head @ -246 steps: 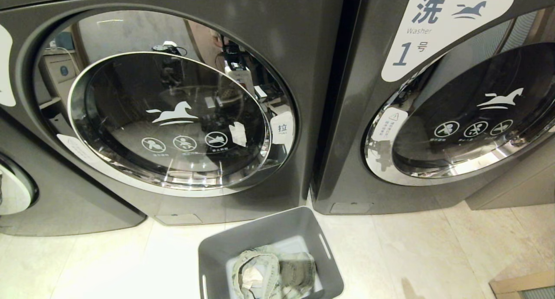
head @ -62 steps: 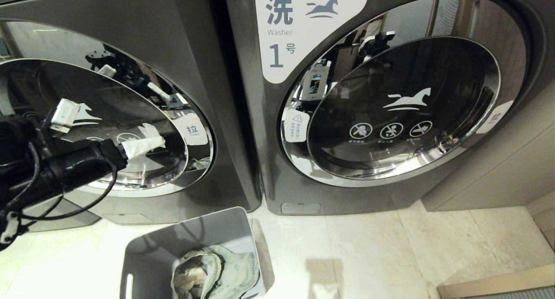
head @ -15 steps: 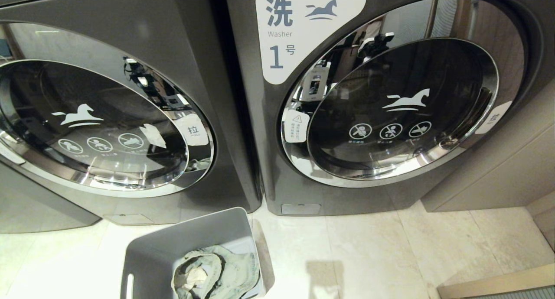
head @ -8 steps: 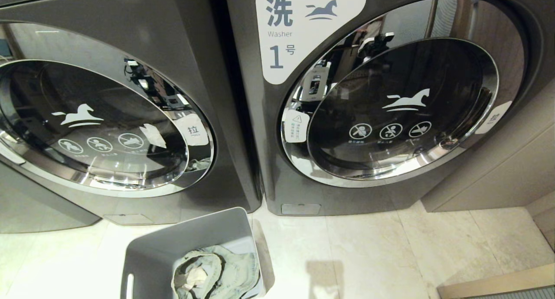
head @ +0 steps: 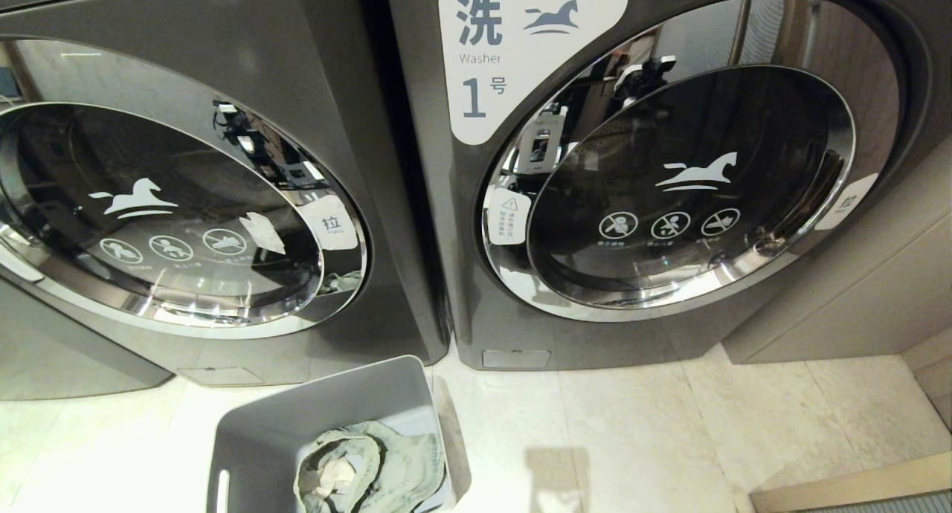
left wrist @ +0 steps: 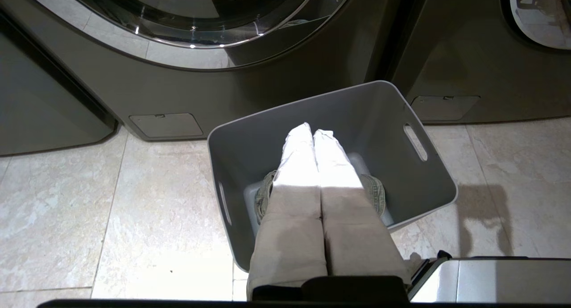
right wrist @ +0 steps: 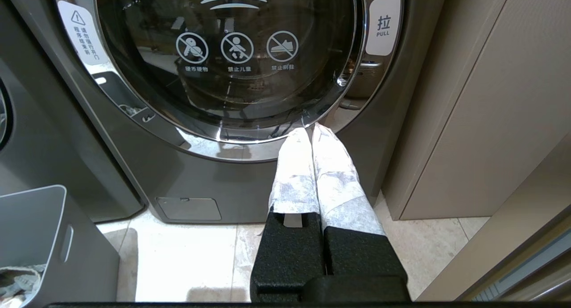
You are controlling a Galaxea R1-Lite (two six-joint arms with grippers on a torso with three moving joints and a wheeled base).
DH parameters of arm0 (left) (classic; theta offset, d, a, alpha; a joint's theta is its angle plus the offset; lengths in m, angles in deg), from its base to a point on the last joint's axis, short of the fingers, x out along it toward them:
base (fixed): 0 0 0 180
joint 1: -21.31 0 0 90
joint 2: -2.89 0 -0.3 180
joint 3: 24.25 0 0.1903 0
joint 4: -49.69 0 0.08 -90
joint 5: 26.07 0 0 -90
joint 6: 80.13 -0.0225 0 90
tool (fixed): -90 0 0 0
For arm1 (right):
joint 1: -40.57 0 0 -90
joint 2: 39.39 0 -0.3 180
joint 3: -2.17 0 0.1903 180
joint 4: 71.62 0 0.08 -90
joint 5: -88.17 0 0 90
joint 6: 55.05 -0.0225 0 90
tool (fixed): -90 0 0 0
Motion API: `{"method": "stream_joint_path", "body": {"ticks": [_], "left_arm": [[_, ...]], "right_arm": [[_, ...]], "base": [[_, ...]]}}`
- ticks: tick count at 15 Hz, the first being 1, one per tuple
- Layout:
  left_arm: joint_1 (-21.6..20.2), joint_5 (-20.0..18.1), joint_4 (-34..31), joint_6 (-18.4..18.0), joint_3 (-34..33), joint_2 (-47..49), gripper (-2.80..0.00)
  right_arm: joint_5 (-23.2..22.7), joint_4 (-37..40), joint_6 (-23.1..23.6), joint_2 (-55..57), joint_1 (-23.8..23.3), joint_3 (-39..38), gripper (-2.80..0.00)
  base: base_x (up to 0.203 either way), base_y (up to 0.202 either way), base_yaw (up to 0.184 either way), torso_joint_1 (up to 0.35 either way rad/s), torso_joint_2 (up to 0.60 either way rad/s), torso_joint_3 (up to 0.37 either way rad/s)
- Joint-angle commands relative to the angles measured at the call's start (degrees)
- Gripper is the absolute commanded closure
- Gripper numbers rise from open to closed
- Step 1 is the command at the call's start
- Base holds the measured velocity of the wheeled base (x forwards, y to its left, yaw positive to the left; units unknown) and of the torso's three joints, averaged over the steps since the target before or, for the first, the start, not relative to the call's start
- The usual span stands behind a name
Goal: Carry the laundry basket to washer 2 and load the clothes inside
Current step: Open the lid of the washing machine
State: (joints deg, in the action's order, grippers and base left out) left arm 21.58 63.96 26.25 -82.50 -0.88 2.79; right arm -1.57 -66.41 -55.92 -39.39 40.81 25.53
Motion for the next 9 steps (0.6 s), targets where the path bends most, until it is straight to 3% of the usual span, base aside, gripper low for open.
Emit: {"method": "stream_joint_path", "body": {"ticks": [1,9], "left_arm": [[0.00,0.06,0.07,-0.01,0.00,0.01,0.00],[0.00,0.06,0.07,-0.01,0.00,0.01,0.00]], "right_arm": [[0.00,-0.13,0.00,0.09,0.02,-2.29,0.00],[0.00,-0.13,0.00,0.09,0.02,-2.29,0.00]], "base": [[0.000,0.000,0.000,0.000,0.00,0.000],[0.000,0.000,0.000,0.000,0.00,0.000]]}}
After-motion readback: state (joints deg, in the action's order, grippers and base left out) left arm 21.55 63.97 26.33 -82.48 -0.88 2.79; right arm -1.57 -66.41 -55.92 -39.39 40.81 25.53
